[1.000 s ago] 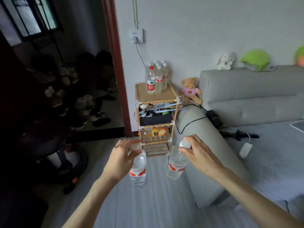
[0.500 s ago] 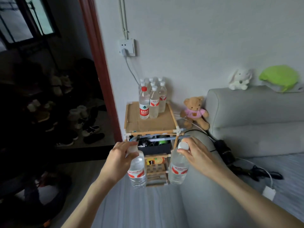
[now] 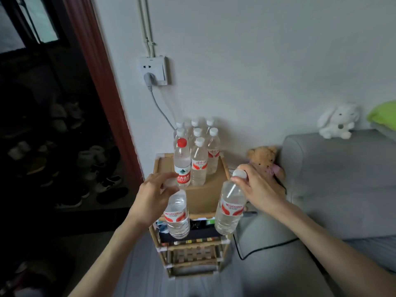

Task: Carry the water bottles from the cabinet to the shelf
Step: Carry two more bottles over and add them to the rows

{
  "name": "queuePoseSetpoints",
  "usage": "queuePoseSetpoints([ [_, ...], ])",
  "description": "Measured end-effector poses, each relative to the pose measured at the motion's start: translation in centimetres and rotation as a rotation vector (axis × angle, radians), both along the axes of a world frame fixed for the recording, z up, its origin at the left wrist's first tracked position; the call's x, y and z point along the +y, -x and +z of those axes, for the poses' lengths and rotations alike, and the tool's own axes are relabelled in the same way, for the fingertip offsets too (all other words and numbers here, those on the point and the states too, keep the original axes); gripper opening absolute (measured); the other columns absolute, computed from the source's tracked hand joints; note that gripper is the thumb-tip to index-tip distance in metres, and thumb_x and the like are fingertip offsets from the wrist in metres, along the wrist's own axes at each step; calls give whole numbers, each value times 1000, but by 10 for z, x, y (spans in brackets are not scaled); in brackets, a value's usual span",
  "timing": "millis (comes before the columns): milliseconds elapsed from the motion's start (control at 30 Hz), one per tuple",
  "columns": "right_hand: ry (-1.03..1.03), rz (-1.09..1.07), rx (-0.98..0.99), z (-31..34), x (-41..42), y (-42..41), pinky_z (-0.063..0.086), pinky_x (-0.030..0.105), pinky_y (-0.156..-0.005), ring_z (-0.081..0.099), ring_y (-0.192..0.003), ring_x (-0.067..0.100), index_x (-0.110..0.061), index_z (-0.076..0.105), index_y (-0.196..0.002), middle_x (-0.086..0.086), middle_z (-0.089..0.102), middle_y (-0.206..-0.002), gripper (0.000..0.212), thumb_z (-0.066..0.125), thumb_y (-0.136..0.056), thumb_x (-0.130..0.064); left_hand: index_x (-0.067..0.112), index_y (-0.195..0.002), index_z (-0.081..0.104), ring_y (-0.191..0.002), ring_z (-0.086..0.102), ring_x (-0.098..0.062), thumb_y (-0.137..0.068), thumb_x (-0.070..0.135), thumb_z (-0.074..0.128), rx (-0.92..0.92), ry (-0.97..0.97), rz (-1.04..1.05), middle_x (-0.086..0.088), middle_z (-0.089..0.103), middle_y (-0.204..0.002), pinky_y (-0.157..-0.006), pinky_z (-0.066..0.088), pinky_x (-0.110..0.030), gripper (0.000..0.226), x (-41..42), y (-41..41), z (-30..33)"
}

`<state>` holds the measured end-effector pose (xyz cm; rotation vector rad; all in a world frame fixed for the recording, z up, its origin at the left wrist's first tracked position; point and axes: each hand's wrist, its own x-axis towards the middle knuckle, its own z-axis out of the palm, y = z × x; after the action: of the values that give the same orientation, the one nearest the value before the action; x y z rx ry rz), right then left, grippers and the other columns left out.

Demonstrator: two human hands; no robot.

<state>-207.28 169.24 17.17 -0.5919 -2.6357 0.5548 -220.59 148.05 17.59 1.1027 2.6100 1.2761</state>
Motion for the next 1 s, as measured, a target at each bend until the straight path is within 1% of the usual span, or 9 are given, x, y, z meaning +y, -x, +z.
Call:
queuePoseSetpoints([
  [67, 20, 9, -20, 1, 15, 23, 31, 21, -78, 48, -96, 15, -13, 54, -105, 0, 52, -106, 26, 52, -89, -34, 17, -113, 61, -82, 48, -10, -82, 11, 64, 10, 6, -22, 20, 45, -85, -74, 34, -16, 32, 15, 20, -2],
  [200, -34, 31, -82, -2, 43, 67, 29, 22, -77, 45, -98, 16, -12, 51, -107, 3, 50, -107, 27, 51, -91, -33, 17, -113, 61, -84, 47, -9, -81, 11, 65, 3, 36, -36, 12, 47, -90, -70, 35, -7, 33, 39, 56, -9],
  [367, -42, 49, -134, -13, 75, 110, 29, 24, -78, 49, -103, 24, -7, 51, -109, 10, 52, -110, 28, 52, -91, -27, 20, -113, 60, -92, 44, -7, -81, 12, 65, -53, 99, -39, 13, 46, -92, -85, 33, -17, 34, 63, 83, -23],
  [500, 26, 57, -170, -26, 97, 134, 30, 22, -80, 49, -107, 22, -8, 50, -113, 8, 51, -116, 29, 51, -92, -28, 22, -113, 60, -97, 43, -4, -82, 13, 64, -71, 111, 2, 11, 51, -102, -88, 35, -21, 33, 79, 97, -32],
  [667, 78, 128, -172, -32, 116, 153, 37, 27, -80, 51, -102, 24, -8, 51, -111, 9, 54, -109, 31, 53, -90, -30, 18, -111, 61, -98, 44, -5, -81, 13, 66, -48, 128, 46, 13, 52, -101, -87, 35, -22, 31, 92, 103, -35],
  [767, 125, 185, -140, -34, 124, 155, 39, 25, -79, 51, -96, 19, -10, 54, -108, 5, 55, -103, 31, 60, -85, -31, 17, -111, 60, -104, 46, -10, -81, 14, 65, -67, 160, 61, 10, 53, -103, -87, 31, -19, 31, 98, 107, -33],
  [867, 160, 297, -133, -31, 130, 150, 36, 20, -84, 46, -99, 8, -14, 50, -123, 0, 52, -113, 39, 60, -86, -25, 15, -120, 55, -122, 40, -20, -84, 13, 60, -67, 213, 9, 1, 56, -117, -100, 31, -26, 36, 101, 111, -32],
  [900, 164, 345, -145, -29, 132, 149, 36, 20, -87, 44, -101, 5, -15, 48, -128, -1, 50, -120, 42, 58, -87, -22, 15, -122, 53, -123, 39, -21, -85, 11, 58, -68, 228, -22, 2, 55, -120, -102, 30, -27, 38, 100, 112, -31],
  [1000, 131, 429, -187, -29, 137, 147, 32, 17, -91, 38, -103, 0, -18, 46, -132, -4, 47, -128, 42, 52, -90, -12, 20, -123, 54, -103, 49, -11, -86, 6, 56, -108, 236, -83, 11, 52, -110, -93, 38, -21, 39, 98, 112, -26],
])
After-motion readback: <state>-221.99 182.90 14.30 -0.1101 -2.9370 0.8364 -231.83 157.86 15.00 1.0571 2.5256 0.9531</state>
